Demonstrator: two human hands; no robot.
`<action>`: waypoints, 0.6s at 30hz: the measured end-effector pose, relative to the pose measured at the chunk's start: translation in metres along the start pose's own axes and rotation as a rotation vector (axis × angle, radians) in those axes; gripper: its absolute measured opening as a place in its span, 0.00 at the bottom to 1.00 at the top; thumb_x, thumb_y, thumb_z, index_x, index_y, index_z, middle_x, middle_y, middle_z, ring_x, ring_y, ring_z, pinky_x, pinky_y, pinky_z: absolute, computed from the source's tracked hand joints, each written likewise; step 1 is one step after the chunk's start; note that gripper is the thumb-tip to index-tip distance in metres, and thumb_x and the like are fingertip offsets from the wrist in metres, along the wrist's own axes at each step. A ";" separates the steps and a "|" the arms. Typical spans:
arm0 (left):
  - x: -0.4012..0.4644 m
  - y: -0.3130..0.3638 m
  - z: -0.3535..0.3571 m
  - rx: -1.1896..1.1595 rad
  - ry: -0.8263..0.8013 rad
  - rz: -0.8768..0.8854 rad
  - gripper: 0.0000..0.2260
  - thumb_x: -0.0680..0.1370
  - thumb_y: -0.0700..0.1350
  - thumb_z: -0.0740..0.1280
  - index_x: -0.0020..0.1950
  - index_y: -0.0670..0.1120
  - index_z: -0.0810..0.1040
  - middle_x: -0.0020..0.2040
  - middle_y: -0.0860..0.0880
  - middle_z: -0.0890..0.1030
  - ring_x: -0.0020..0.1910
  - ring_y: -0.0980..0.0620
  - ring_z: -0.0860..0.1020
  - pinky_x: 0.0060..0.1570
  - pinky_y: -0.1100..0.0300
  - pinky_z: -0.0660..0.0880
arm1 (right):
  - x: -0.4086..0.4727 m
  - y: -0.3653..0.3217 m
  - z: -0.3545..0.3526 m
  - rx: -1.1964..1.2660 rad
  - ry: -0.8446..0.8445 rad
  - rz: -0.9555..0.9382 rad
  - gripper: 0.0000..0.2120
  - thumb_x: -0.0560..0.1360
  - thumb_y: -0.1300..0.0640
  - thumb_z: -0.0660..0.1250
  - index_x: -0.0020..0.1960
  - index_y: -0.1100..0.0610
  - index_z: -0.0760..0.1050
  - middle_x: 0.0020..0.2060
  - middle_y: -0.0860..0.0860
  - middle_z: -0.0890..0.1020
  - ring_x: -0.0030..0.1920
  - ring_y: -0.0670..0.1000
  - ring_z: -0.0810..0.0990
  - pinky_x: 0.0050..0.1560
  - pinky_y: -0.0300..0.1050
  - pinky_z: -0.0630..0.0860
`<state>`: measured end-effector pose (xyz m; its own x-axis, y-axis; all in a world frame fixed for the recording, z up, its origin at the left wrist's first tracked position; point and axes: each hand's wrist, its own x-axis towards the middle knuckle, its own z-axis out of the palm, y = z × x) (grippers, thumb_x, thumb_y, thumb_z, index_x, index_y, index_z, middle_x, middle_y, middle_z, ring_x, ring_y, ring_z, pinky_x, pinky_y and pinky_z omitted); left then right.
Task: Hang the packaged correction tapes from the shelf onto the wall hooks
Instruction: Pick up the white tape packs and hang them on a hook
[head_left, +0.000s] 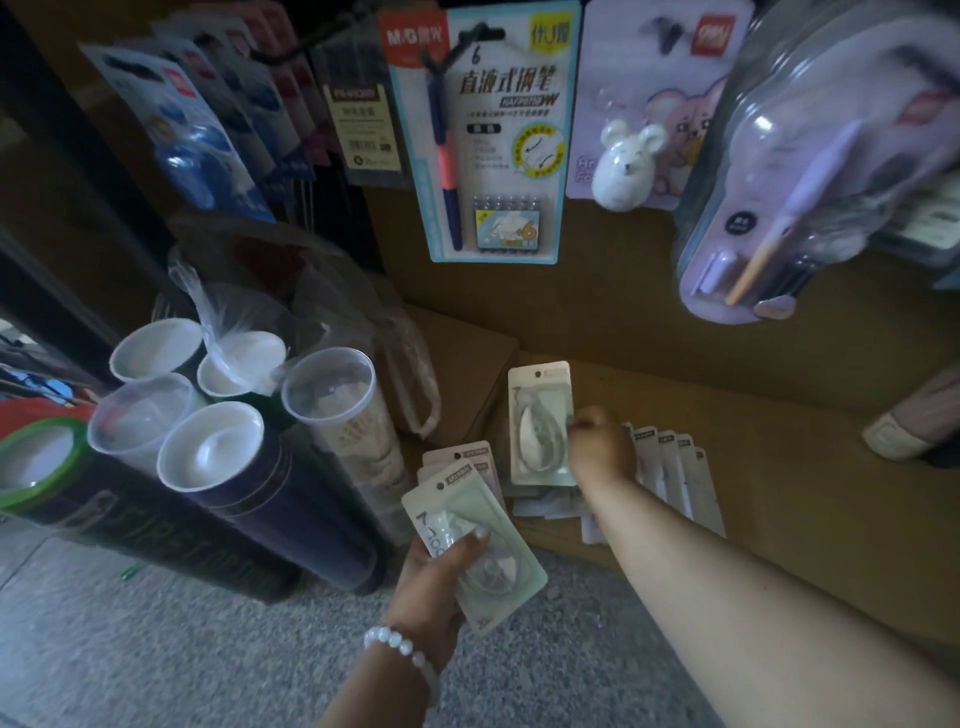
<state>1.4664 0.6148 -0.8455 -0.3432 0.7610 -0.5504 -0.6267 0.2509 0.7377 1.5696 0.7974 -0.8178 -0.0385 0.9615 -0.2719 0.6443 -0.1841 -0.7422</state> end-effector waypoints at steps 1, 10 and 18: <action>-0.004 0.002 0.004 -0.002 -0.005 0.007 0.27 0.65 0.42 0.75 0.64 0.41 0.77 0.51 0.38 0.85 0.46 0.40 0.85 0.41 0.47 0.81 | -0.006 -0.001 -0.009 0.062 0.031 -0.031 0.08 0.80 0.57 0.58 0.52 0.54 0.76 0.46 0.52 0.80 0.45 0.55 0.76 0.39 0.43 0.68; -0.054 0.050 0.056 0.062 -0.140 0.119 0.26 0.69 0.44 0.77 0.66 0.43 0.75 0.56 0.38 0.84 0.53 0.37 0.83 0.46 0.45 0.82 | -0.079 -0.024 -0.085 0.474 -0.001 -0.187 0.08 0.80 0.58 0.59 0.43 0.54 0.73 0.39 0.49 0.78 0.39 0.46 0.75 0.34 0.40 0.67; -0.119 0.109 0.101 0.098 -0.332 0.282 0.24 0.68 0.43 0.76 0.63 0.43 0.77 0.59 0.35 0.82 0.58 0.33 0.81 0.61 0.31 0.73 | -0.136 -0.063 -0.142 0.722 -0.205 -0.234 0.11 0.69 0.46 0.73 0.38 0.52 0.77 0.37 0.52 0.82 0.40 0.53 0.81 0.43 0.50 0.75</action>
<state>1.5094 0.6119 -0.6607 -0.2377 0.9547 -0.1790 -0.4658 0.0497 0.8835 1.6424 0.7069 -0.6468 -0.2973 0.9478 -0.1153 -0.0510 -0.1363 -0.9893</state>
